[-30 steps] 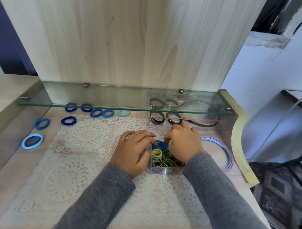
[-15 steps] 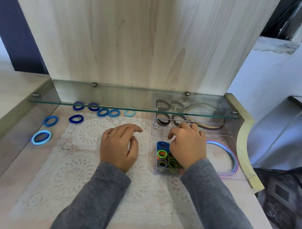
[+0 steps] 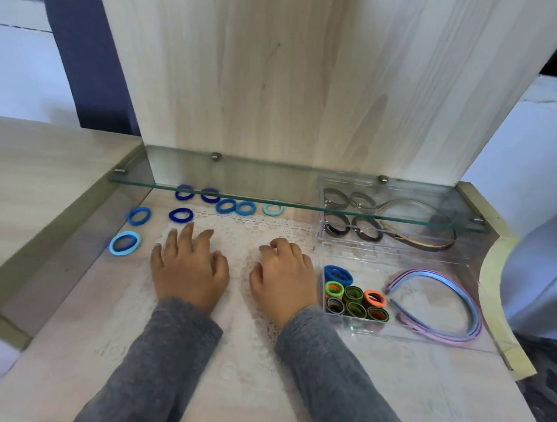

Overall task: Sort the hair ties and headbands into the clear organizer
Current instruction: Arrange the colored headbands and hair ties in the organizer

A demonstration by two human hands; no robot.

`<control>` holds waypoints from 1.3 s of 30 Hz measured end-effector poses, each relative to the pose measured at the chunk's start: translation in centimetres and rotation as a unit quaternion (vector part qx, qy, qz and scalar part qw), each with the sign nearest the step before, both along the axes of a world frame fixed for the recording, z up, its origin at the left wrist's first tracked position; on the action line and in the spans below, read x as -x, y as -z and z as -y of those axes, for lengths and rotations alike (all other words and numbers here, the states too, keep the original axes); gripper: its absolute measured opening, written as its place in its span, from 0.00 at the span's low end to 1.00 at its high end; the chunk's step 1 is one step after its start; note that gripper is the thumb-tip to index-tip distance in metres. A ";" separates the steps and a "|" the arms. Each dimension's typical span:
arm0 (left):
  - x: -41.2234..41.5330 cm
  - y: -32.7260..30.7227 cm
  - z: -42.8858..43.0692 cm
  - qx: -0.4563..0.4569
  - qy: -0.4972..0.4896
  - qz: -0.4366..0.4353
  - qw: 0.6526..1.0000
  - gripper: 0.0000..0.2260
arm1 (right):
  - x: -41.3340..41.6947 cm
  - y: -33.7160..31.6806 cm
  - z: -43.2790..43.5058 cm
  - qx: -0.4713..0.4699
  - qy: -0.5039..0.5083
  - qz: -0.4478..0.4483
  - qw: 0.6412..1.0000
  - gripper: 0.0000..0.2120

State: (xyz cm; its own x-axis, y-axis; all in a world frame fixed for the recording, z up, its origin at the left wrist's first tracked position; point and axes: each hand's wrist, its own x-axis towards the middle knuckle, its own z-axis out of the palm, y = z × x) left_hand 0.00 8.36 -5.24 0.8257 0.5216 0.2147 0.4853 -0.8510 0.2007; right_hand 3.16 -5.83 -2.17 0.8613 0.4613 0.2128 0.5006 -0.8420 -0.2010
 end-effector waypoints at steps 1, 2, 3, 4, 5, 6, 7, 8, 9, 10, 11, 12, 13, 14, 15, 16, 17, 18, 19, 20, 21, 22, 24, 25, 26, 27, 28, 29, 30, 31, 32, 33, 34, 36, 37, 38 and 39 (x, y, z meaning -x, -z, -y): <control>-0.1 0.0 -0.3 -0.002 -0.006 -0.019 1.000 0.24 | -0.2 0.4 -0.4 0.004 0.002 -0.013 1.000 0.19; -0.1 0.1 -0.5 -0.005 -0.014 -0.035 0.999 0.25 | -0.4 0.8 -0.8 0.006 0.007 -0.023 1.000 0.20; -0.2 0.1 -0.7 -0.006 -0.022 -0.048 0.999 0.26 | -0.6 1.2 -1.1 0.006 0.012 -0.031 0.999 0.22; -0.3 0.2 -1.0 -0.005 -0.028 -0.057 0.998 0.26 | -0.8 1.5 -1.5 0.005 0.018 -0.036 0.999 0.23; -0.4 0.2 -1.2 -0.004 -0.033 -0.064 0.997 0.27 | -1.0 1.7 -1.8 0.001 0.027 -0.041 0.999 0.24; -0.6 0.1 -1.4 -0.003 -0.037 -0.068 0.997 0.28 | -1.2 1.9 -2.1 -0.006 0.038 -0.047 0.998 0.26; -0.8 0.1 -1.6 -0.006 -0.042 -0.070 0.997 0.28 | -1.4 2.1 -2.5 -0.013 0.049 -0.052 0.997 0.28; -1.0 0.1 -1.9 -0.012 -0.047 -0.069 0.996 0.28 | -1.7 2.3 -2.8 -0.017 0.060 -0.055 0.996 0.29; -1.2 0.1 -2.3 -0.018 -0.053 -0.066 0.996 0.29 | -2.0 2.4 -3.0 -0.020 0.070 -0.058 0.996 0.30; -1.4 0.2 -2.7 -0.021 -0.058 -0.060 0.996 0.29 | -2.2 2.5 -3.2 -0.024 0.077 -0.059 0.995 0.31; -1.5 0.2 -3.1 -0.023 -0.063 -0.052 0.996 0.29 | -2.5 2.6 -3.4 -0.028 0.084 -0.063 0.994 0.31; -1.7 0.3 -3.5 -0.024 -0.066 -0.045 0.996 0.29 | -2.8 2.7 -3.6 -0.031 0.089 -0.067 0.993 0.31; -1.8 0.4 -3.8 -0.024 -0.070 -0.041 0.996 0.30 | -3.1 2.8 -3.7 -0.031 0.096 -0.069 0.993 0.31; -1.9 0.4 -4.1 -0.020 -0.073 -0.039 0.996 0.30 | -3.2 2.9 -3.8 -0.029 0.101 -0.066 0.992 0.31; -2.0 0.4 -4.3 -0.014 -0.076 -0.036 0.996 0.30 | -3.4 3.0 -4.0 -0.025 0.106 -0.060 0.992 0.31; -2.0 0.4 -4.2 -0.011 -0.077 -0.034 0.996 0.31 | -3.4 2.9 -3.9 -0.018 0.111 -0.051 0.992 0.31; -2.1 0.5 -4.4 -0.010 -0.076 -0.032 0.997 0.30 | -3.7 2.9 -4.1 -0.011 0.114 -0.043 0.992 0.31; -2.1 0.6 -4.4 -0.008 -0.073 -0.030 0.997 0.30 | -4.0 2.8 -4.1 -0.004 0.120 -0.036 0.992 0.31; -2.2 0.6 -4.4 -0.004 -0.068 -0.028 0.997 0.29 | -4.3 2.7 -4.2 0.002 0.127 -0.029 0.991 0.31; -2.3 0.7 -4.5 0.003 -0.064 -0.027 0.998 0.29 | -4.7 2.7 -4.3 0.004 0.135 -0.024 0.991 0.31; -2.3 0.8 -4.6 0.011 -0.062 -0.026 0.998 0.28 | -5.1 2.6 -4.3 0.004 0.144 -0.020 0.989 0.31; -2.4 0.7 -4.6 0.020 -0.059 -0.025 0.998 0.28 | -5.5 2.6 -4.3 0.001 0.153 -0.019 0.988 0.30; -2.3 0.6 -4.5 0.029 -0.055 -0.016 0.998 0.27 | -6.0 2.7 -4.3 -0.002 0.165 -0.016 0.986 0.29; -2.2 0.5 -4.6 0.031 -0.053 -0.008 0.998 0.26 | -6.2 2.8 -4.5 0.001 0.168 -0.012 0.986 0.28; -2.2 0.4 -4.6 0.033 -0.051 0.002 0.998 0.25 | -6.4 2.8 -4.6 0.005 0.172 -0.008 0.985 0.27; -2.1 0.4 -4.6 0.035 -0.050 0.011 0.998 0.24 | -6.7 2.8 -4.6 0.008 0.178 -0.006 0.984 0.26; -2.1 0.4 -4.6 0.037 -0.049 0.019 0.998 0.23 | -6.9 2.8 -4.7 0.009 0.182 -0.007 0.983 0.25; -2.0 0.5 -4.6 0.039 -0.048 0.025 0.998 0.23 | -7.1 2.7 -4.7 0.009 0.185 -0.009 0.983 0.25; -2.0 0.5 -4.6 0.042 -0.047 0.031 0.998 0.22 | -7.3 2.8 -4.8 0.008 0.186 -0.013 0.983 0.25; -2.0 0.6 -4.6 0.044 -0.044 0.041 0.997 0.20 | -7.4 2.8 -4.8 0.008 0.184 -0.015 0.983 0.25; -1.9 0.6 -4.6 0.045 -0.039 0.053 0.997 0.19 | -7.4 2.8 -4.8 0.009 0.182 -0.014 0.983 0.24; -1.8 0.5 -4.5 0.045 -0.031 0.070 0.996 0.17 | -7.4 2.9 -4.7 0.007 0.180 -0.009 0.984 0.24; -1.8 0.4 -4.4 0.046 -0.027 0.087 0.995 0.14 | -7.4 2.9 -4.7 0.000 0.177 -0.004 0.984 0.23; -1.6 0.1 -4.4 0.045 -0.022 0.096 0.994 0.11 | -7.3 2.9 -4.4 -0.023 0.176 0.005 0.984 0.21; -1.6 0.0 -4.4 0.041 -0.017 0.091 0.995 0.10 | -7.3 2.9 -4.2 -0.032 0.175 0.008 0.984 0.20; -1.5 0.0 -4.4 0.035 -0.008 0.087 0.996 0.10 | -7.3 2.9 -4.1 -0.039 0.175 0.012 0.984 0.19; -1.5 0.0 -4.4 0.031 0.004 0.087 0.996 0.10 | -7.4 2.9 -4.0 -0.043 0.174 0.013 0.984 0.19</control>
State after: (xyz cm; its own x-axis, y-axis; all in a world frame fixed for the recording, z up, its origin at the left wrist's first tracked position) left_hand 1.47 12.74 -5.26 0.7829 0.5315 0.3233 0.4316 -0.8383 0.3330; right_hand 10.56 -1.85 -5.03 0.9575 0.1189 0.2628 0.1914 -0.9435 -0.2706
